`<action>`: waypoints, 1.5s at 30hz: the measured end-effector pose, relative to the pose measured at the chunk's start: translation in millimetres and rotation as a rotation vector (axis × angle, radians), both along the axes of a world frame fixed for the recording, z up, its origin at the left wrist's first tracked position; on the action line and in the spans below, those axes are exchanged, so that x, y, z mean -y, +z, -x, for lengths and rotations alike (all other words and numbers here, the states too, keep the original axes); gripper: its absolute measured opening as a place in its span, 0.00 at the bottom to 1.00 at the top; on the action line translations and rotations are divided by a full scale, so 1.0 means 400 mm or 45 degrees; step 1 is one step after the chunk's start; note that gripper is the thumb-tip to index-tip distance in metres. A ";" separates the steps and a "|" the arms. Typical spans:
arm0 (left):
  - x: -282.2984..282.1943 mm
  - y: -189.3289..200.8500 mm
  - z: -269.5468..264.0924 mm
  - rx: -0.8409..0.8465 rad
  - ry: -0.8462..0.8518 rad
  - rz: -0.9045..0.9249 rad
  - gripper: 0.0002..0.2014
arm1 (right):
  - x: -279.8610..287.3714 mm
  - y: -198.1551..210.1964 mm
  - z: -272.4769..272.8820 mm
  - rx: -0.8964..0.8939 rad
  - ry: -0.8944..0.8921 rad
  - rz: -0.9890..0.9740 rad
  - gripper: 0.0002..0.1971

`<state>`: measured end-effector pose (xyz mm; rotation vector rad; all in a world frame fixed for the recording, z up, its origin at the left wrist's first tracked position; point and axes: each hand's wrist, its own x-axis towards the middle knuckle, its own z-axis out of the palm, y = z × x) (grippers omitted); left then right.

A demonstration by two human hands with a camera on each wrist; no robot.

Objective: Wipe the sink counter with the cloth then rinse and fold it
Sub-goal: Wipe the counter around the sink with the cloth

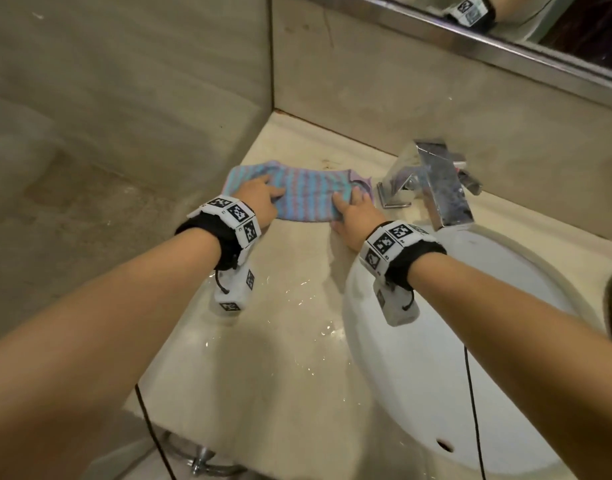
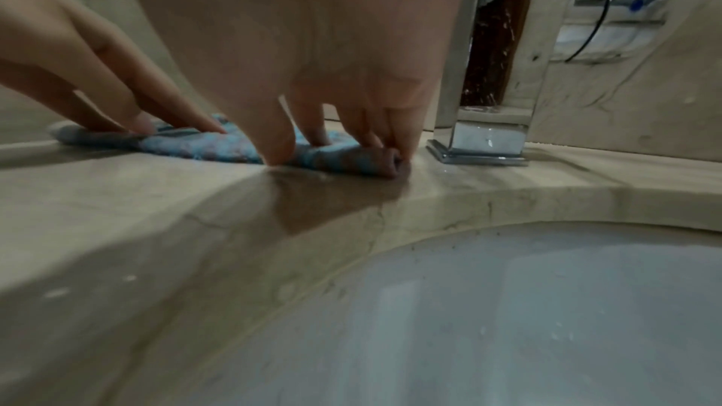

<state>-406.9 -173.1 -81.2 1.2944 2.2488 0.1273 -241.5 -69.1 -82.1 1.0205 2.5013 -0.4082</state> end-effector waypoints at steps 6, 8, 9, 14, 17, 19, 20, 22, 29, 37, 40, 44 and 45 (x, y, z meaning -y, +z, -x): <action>-0.077 -0.010 0.037 0.017 -0.049 -0.042 0.25 | -0.067 -0.009 0.029 -0.048 -0.127 0.050 0.26; -0.108 -0.005 0.053 0.022 -0.050 -0.061 0.24 | -0.078 -0.011 0.039 -0.048 -0.156 0.071 0.26; -0.123 -0.006 0.062 0.024 -0.053 -0.071 0.24 | -0.081 -0.014 0.042 -0.049 -0.167 0.078 0.26; -0.178 -0.017 0.098 0.012 -0.090 -0.108 0.25 | -0.095 -0.017 0.061 -0.028 -0.193 0.064 0.27; -0.207 -0.023 0.120 0.013 -0.109 -0.102 0.24 | -0.117 -0.017 0.084 0.011 -0.214 0.059 0.27; -0.220 -0.030 0.129 0.014 -0.111 -0.108 0.24 | -0.131 -0.020 0.093 0.017 -0.213 0.042 0.28; -0.224 -0.034 0.133 0.013 -0.115 -0.109 0.24 | -0.137 -0.019 0.095 0.018 -0.207 0.039 0.28; -0.231 -0.040 0.137 0.019 -0.124 -0.106 0.24 | -0.143 -0.017 0.096 0.029 -0.193 0.030 0.29; -0.231 -0.041 0.145 0.014 -0.189 -0.040 0.24 | -0.132 0.000 0.096 0.134 -0.163 0.031 0.32; -0.165 -0.031 0.121 0.007 -0.204 0.016 0.25 | -0.078 0.027 0.064 0.166 -0.090 0.053 0.31; -0.125 -0.033 0.104 0.004 -0.185 0.028 0.24 | -0.054 0.035 0.053 0.172 -0.064 0.063 0.31; -0.055 -0.036 0.068 -0.010 -0.130 0.030 0.25 | -0.011 0.032 0.028 0.162 -0.008 0.034 0.30; -0.034 -0.036 0.058 -0.009 -0.112 0.031 0.25 | 0.003 0.033 0.019 0.158 0.004 0.035 0.30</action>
